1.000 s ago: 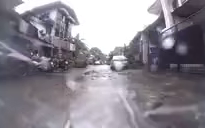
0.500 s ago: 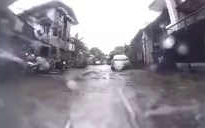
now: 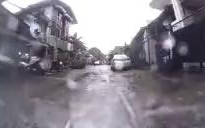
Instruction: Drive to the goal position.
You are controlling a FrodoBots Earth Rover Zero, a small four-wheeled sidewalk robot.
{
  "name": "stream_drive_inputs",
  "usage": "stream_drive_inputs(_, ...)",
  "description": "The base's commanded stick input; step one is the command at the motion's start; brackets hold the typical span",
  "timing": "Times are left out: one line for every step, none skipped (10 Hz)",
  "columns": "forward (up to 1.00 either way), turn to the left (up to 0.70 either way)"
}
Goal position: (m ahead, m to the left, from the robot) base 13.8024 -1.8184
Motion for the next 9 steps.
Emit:
stream_drive_inputs(1.0,0.0)
stream_drive_inputs(1.0,0.0)
stream_drive_inputs(1.0,0.0)
stream_drive_inputs(1.0,0.0)
stream_drive_inputs(1.0,0.0)
stream_drive_inputs(1.0,0.0)
stream_drive_inputs(1.0,0.0)
stream_drive_inputs(1.0,0.0)
stream_drive_inputs(1.0,0.0)
